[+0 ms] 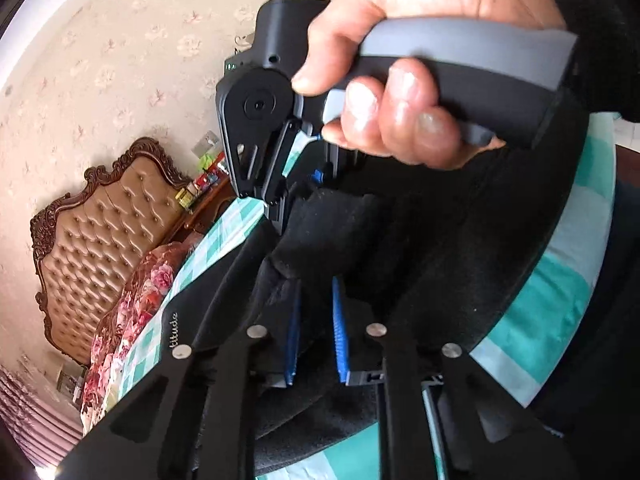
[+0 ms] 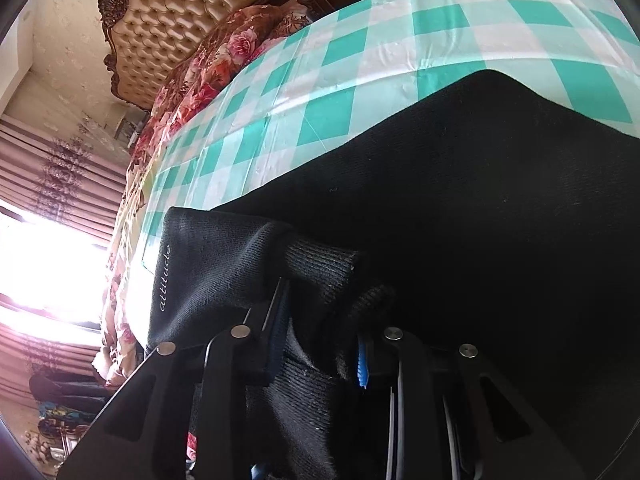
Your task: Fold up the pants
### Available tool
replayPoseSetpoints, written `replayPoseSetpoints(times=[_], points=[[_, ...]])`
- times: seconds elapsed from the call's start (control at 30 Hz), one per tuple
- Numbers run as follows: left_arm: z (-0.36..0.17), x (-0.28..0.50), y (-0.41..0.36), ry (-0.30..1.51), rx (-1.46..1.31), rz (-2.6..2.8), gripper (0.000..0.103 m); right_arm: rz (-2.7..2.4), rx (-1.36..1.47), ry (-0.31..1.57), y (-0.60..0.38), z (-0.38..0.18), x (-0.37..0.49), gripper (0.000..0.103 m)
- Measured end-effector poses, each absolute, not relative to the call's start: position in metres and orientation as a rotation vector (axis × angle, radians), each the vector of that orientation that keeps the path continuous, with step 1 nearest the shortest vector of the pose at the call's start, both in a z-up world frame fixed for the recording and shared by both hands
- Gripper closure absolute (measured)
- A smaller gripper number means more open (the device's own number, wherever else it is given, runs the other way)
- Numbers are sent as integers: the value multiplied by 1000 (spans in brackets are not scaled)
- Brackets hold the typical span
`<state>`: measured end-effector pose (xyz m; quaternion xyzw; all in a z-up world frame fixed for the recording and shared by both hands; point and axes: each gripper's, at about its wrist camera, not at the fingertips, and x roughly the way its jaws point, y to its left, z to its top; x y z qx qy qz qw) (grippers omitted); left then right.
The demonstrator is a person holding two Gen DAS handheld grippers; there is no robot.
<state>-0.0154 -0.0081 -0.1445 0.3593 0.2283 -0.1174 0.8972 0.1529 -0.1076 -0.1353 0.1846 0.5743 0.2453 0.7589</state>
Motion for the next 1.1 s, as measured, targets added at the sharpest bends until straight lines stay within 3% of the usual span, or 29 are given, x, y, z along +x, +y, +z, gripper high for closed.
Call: replayPoseSetpoints(times=[0.33,0.43,0.47,0.7,0.93,1.0,1.07,1.1], points=[[-147,-2,0,472,709,-292,88,473,205,1079,-102,-99,127,89],[-139,0,11,476,640,-314,77,461,176,1078,-101,-108,129,90],[-134,0,20,476,600,-330,68,455,182,1082,-103,-112,130,90],[-91,-30,135,437,305,-86,66,400,99,1041,-103,-119,124,89],[-132,-39,183,569,334,68,60,236,-62,908,-95,-97,99,81],[-133,-31,182,560,340,57,52,185,-114,795,-93,-75,84,46],[-138,-25,179,561,363,59,48,226,-129,693,-87,-55,65,23],[-142,-15,180,578,368,74,48,277,-126,674,-79,-48,56,18]])
